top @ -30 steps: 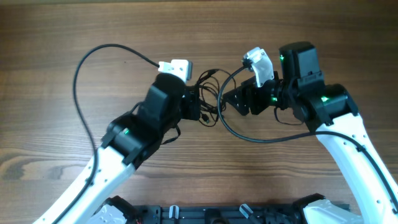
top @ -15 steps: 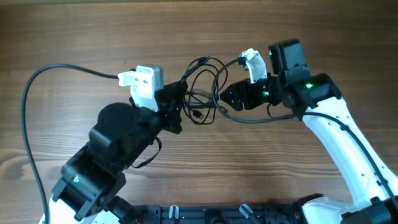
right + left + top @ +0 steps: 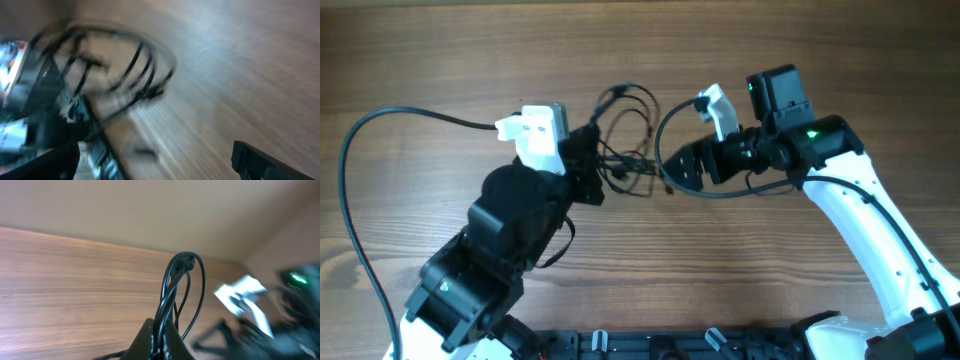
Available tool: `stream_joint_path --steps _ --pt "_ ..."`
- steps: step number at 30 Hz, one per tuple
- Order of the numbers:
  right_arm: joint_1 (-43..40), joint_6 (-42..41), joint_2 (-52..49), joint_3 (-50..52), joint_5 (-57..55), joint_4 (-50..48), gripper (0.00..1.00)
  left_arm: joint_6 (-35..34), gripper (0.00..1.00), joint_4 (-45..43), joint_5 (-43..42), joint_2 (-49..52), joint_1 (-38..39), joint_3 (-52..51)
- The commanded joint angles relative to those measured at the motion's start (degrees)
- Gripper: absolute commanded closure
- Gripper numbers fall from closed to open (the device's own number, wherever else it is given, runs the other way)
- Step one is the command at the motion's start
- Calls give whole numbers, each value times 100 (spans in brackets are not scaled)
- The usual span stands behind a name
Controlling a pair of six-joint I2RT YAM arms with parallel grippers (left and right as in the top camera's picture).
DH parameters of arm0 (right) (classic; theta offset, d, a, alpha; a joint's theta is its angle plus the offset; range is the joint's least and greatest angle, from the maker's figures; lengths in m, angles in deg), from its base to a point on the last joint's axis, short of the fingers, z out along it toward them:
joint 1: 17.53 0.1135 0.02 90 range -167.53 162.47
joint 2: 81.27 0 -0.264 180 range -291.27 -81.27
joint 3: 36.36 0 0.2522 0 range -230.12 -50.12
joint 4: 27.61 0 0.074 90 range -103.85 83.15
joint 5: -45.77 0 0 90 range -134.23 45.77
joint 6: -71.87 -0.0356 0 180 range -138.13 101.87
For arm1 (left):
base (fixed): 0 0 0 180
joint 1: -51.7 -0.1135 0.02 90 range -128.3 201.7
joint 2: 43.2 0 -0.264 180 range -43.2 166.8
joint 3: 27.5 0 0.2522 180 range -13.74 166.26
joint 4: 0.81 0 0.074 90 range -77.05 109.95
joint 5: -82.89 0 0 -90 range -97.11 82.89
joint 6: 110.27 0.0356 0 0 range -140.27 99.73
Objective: Untangle cables
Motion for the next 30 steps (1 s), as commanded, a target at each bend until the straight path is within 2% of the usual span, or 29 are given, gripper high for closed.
stream_joint_path --steps 1,8,13,14,17,18,19,22,25,28,30 --pt "17 905 -66 -111 560 240 0 -334 96 -15 1440 85 -11 111" --pt "125 916 -66 -111 566 254 0 -1521 96 -151 1956 92 -15 111" --pt "704 988 -66 -111 577 -345 0 -2376 96 -444 1954 92 -15 111" --pt "787 988 -66 -111 564 -476 0 -2601 94 -466 1956 92 -15 111" --pt "1036 796 -66 -111 417 -1069 0 -3287 71 -470 1928 83 -15 111" --pt "1093 621 -66 -111 282 -1270 0 -3528 69 -470 1888 83 -15 111" --pt "1139 468 -66 -111 155 -1447 0 -3679 72 -470 1845 72 -15 111" --pt "1198 214 -66 -111 -85 -1862 2 -3976 74 -472 1703 35 -15 111" --pt "1198 195 -66 -111 -98 -2055 15 -4113 74 -529 1609 0 -15 111" --pt "1198 195 -66 -111 -203 -1965 17 -4065 59 -437 1611 -13 -15 111" --pt "1198 116 -66 -111 -704 -1744 19 -3810 55 -205 1613 -13 -15 111"
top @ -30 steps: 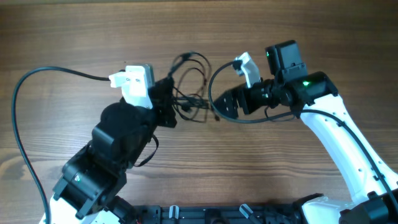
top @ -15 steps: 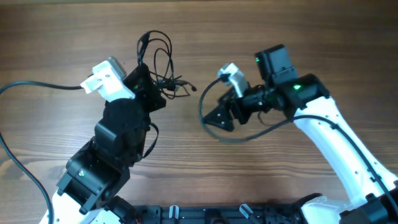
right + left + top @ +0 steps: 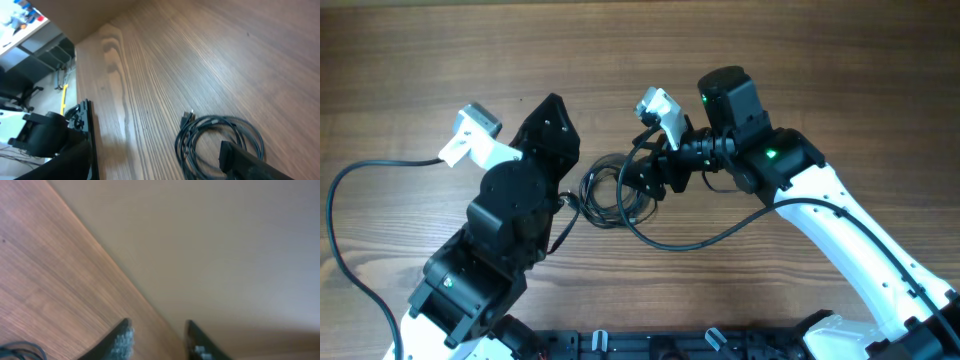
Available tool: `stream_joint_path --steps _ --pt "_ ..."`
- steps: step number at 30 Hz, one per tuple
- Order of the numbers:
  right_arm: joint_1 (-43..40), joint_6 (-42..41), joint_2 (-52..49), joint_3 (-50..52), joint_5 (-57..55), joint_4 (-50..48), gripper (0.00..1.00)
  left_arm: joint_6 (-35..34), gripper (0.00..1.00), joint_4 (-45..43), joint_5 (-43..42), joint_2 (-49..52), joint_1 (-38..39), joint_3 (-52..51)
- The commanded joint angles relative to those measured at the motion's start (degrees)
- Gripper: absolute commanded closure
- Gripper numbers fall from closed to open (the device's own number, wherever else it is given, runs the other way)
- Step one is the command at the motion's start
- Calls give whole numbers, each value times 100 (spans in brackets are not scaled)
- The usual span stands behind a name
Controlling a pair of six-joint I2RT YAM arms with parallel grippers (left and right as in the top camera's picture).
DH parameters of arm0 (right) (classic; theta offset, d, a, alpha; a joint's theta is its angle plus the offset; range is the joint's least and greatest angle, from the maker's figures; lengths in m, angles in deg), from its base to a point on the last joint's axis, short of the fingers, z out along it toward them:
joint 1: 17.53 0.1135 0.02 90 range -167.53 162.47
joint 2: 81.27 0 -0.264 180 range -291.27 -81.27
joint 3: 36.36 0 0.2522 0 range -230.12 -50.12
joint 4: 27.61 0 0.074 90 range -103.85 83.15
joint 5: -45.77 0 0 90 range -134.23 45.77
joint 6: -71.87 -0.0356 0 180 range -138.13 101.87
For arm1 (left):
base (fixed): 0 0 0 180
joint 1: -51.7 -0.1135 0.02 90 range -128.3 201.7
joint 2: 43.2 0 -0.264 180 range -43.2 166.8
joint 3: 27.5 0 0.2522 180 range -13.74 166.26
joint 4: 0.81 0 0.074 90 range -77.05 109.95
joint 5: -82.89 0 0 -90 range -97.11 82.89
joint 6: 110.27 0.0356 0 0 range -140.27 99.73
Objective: Untangle cables
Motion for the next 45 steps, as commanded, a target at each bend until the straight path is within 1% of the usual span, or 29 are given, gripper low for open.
stream_joint_path --steps 1,2,3,5,8,12,14,18,21,23,25,28,31,34,36,40,42,43,45 --pt "17 -313 -63 -103 -1019 334 21 168 55 420 -33 -63 -15 111" --pt "17 -553 -70 -101 -1556 531 24 280 55 719 -13 -46 -15 111" --pt "17 -669 -74 -101 -1836 647 24 293 57 1003 74 -17 -15 111" --pt "17 -1049 -103 -101 -2542 1071 19 293 58 1808 356 116 -15 111" --pt "17 -1110 -164 -98 -2647 1421 14 291 56 2597 468 404 -15 111" --pt "17 -1237 -282 -98 -2660 1541 14 293 52 3042 363 988 -15 111" --pt "17 -1394 -369 -98 -2667 1532 14 295 52 3082 295 1375 -15 111" --pt "17 -1386 -588 -96 -2712 1386 14 293 52 3060 240 2100 -15 111" --pt "17 -1368 -835 -98 -2726 1185 14 289 52 3012 173 2446 -39 111" --pt "17 -1366 -1062 -98 -2704 1038 14 269 53 2946 -44 2531 -175 111" --pt "17 -1355 -1316 -96 -2601 896 14 269 54 2909 -330 2498 -428 122" --pt "17 -1143 -1698 -98 -2065 647 13 315 56 2909 -1001 2308 -1169 170" --pt "17 -1108 -1969 -96 -1670 476 12 682 59 2909 -1526 2129 -1950 173" --pt "17 -1086 -2146 -96 -1537 341 9 968 59 2966 -1777 2024 -2603 170" --pt "37 -1084 -2223 -98 -1541 275 7 1032 59 3008 -1882 1987 -2955 170" --pt "140 -1069 -2341 -98 -1543 105 7 1150 59 3062 -2212 1980 -3425 170" --pt "197 -1069 -2422 -96 -1543 -48 10 1290 61 3060 -2396 1980 -3543 170" --pt "227 -1069 -2472 -96 -1543 -136 13 1311 62 3060 -2435 1980 -3565 170" --pt "291 -1080 -2586 -96 -1541 -350 16 1316 62 3062 -2437 1980 -3567 170"
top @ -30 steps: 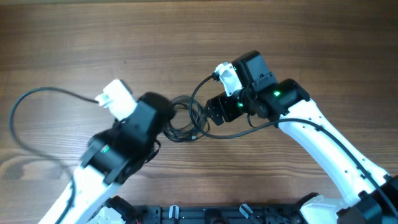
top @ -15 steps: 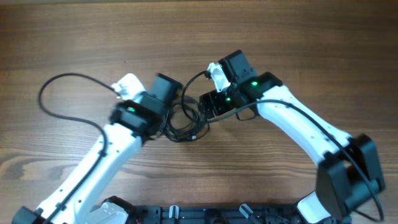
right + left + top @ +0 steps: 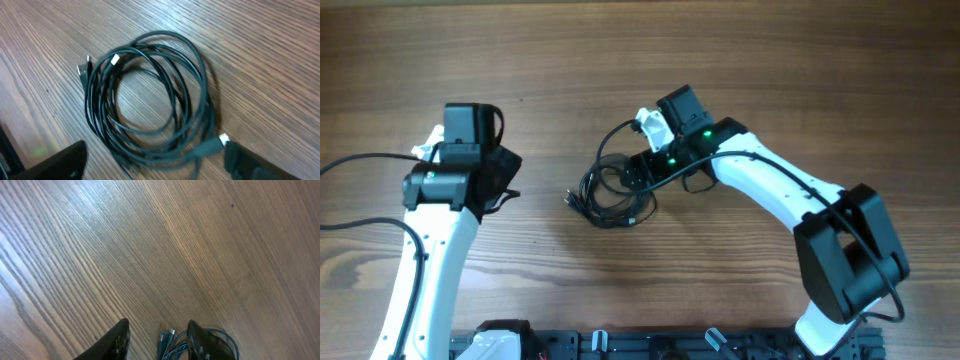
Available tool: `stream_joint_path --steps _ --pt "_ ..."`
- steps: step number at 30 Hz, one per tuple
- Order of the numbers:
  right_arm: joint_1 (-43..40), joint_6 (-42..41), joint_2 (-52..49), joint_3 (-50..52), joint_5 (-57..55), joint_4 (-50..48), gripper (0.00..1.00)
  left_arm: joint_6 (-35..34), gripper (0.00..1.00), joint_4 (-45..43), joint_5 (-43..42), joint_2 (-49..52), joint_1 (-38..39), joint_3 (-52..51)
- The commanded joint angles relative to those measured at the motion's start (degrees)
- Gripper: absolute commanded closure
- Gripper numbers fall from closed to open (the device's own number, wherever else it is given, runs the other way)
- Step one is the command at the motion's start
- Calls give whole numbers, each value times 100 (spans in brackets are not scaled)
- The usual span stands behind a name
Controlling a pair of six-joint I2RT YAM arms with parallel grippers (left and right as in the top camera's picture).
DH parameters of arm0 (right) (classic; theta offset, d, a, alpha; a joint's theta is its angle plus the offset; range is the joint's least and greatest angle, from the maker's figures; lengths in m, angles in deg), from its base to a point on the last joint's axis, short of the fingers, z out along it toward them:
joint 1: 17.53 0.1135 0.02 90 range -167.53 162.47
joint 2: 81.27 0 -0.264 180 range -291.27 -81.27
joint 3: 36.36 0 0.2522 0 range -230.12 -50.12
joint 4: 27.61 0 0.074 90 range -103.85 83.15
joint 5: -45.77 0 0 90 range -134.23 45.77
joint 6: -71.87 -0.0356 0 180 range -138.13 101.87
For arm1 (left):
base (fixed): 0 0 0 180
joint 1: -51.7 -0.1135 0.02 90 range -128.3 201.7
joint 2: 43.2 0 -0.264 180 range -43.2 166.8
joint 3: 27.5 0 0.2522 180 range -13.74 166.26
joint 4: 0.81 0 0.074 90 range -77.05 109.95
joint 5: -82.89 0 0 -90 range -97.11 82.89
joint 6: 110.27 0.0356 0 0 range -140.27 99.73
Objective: Untangle cables
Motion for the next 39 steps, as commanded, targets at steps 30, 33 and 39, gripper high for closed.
stream_joint_path --steps 30,33,39 --pt "358 -903 -800 199 -1222 -599 12 278 63 72 -339 -74 -48 107" --pt "352 -896 -800 199 -1322 -748 7 278 62 87 -365 -74 -48 107" --pt "352 -1287 -800 199 -1672 -850 10 278 63 90 -400 -74 -48 107"
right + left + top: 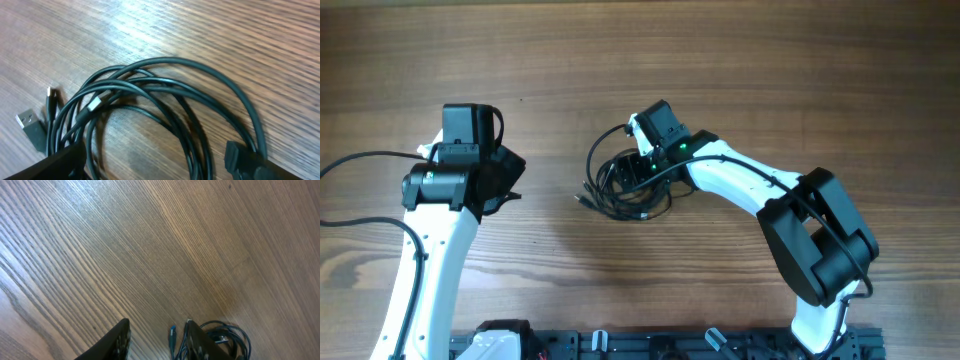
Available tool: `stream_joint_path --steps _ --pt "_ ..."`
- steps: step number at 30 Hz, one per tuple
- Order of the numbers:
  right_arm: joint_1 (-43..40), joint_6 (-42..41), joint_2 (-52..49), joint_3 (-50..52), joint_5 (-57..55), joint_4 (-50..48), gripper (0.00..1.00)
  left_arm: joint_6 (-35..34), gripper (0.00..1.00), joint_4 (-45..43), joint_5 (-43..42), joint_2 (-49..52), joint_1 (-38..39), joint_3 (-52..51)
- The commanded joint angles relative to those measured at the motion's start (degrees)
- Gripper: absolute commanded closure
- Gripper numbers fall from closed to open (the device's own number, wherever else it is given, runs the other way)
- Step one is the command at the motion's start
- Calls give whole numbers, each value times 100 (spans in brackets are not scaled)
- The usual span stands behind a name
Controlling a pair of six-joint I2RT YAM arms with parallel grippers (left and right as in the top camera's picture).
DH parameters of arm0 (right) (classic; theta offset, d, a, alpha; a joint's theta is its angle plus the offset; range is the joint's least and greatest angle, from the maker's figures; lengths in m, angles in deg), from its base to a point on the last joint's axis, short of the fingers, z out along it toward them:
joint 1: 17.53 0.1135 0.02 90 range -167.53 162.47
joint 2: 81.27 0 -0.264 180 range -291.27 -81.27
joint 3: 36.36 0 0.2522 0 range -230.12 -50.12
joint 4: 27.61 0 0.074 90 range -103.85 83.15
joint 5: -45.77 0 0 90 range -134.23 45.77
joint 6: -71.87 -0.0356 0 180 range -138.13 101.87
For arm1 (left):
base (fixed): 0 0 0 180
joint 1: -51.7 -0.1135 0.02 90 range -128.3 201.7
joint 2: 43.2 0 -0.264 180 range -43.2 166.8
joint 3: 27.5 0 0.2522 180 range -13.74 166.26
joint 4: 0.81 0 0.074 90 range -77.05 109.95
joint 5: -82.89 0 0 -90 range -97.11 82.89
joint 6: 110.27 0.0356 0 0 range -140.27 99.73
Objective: Untangle cables
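Observation:
A tangled coil of black cables (625, 187) lies on the wooden table (800, 70) in the middle; in the right wrist view the coil (170, 97) fills the frame, a USB plug (27, 123) at its left. My right gripper (638, 168) hangs low over the coil, open, its jaws straddling several loops (150, 165). My left gripper (508, 180) stands open to the left, apart from the coil. In the left wrist view the bundle (227, 339) and a blue-tipped plug (171, 332) lie just past my open left gripper (157, 340).
A black supply cable (360, 160) runs from the left arm off the left edge. A black rail (650, 342) lines the table's near edge. Bare wood lies all round the coil.
My right gripper has come down closer onto the coil and a little to the left, still open. The coil has shifted slightly. My left arm has barely moved.
My left gripper was shut on the cable loops, holding them up, with the right gripper open close by. Then the coil lay on the table and the left gripper was open. Later the left arm stood off left; the right gripper hovered, and now straddles the coil.

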Motion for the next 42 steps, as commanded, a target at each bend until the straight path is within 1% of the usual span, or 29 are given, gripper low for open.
stream_joint_path --steps 1,6,9,11,12,13,14,16,17,18,19,20,21,22,23,24,25,26,27,28,29,31,32,33,37,38,41,42 --pt "0 -240 -140 114 -372 -42 10 74 63 2 -68 -74 -31 107" --pt "-11 302 -140 114 -446 -282 2 74 63 0 -68 -74 -31 107" --pt "-11 391 -140 114 -824 -470 1 74 63 -2 -68 -74 -31 107" --pt "-11 573 -140 114 -1016 -603 1 74 63 -4 -68 -74 -31 107" --pt "-11 649 -140 114 -1060 -643 6 74 63 -4 -68 -74 -31 107" --pt "-11 702 -140 111 -1097 -675 16 74 63 -4 -68 -74 -31 107" --pt "-11 726 -140 111 -1126 -684 33 74 62 -4 -68 -74 -31 107" --pt "-11 732 -140 114 -1088 -640 61 74 63 -15 -68 -74 -31 107" --pt "-9 737 -140 114 -1012 -605 69 72 63 -22 -68 -74 -31 107" --pt "-9 732 -140 114 -903 -533 72 72 63 -37 -68 -74 -31 107" --pt "-9 730 -140 114 -828 -472 72 72 63 -39 -68 -74 -31 107" --pt "-9 634 -140 114 -743 -363 69 72 63 -44 -68 -74 -31 107" --pt "-9 595 -140 114 -691 -286 62 72 63 -44 -68 -74 -31 107" --pt "-9 588 -140 114 -590 -186 50 72 62 -44 -68 -74 -31 107" --pt "-9 586 -140 114 -474 -87 29 72 63 -44 -68 -74 -31 107" --pt "-9 586 -140 114 -341 -2 21 72 63 -44 -68 -74 -31 107" --pt "-9 588 -140 114 -203 76 19 72 63 -44 -68 -74 -31 107" --pt "-9 595 -140 114 -142 120 19 72 63 -44 -68 -74 -31 107" --pt "-9 616 -140 114 -120 175 26 72 63 -44 -68 -74 -31 107" --pt "-9 638 -140 114 -125 197 42 72 63 -44 -68 -74 -31 107" --pt "-11 636 -140 114 -131 197 49 72 62 -42 -68 -74 -31 107" --pt "-11 632 -140 114 -249 197 58 72 63 -39 -68 -74 -31 107" --pt "-11 632 -140 114 -310 199 61 72 63 -39 -68 -74 -31 107" --pt "-11 629 -140 116 -369 201 63 74 63 -39 -68 -74 -31 107" --pt "-9 629 -140 168 -367 195 63 72 63 -37 -68 -74 -31 107" --pt "-9 629 -140 190 -369 192 67 72 63 -37 -68 -74 -31 107" --pt "-11 457 -140 278 -481 197 87 72 63 -39 -68 -74 -31 107" --pt "-11 428 -140 280 -531 208 92 72 63 -39 -68 -74 -31 107"
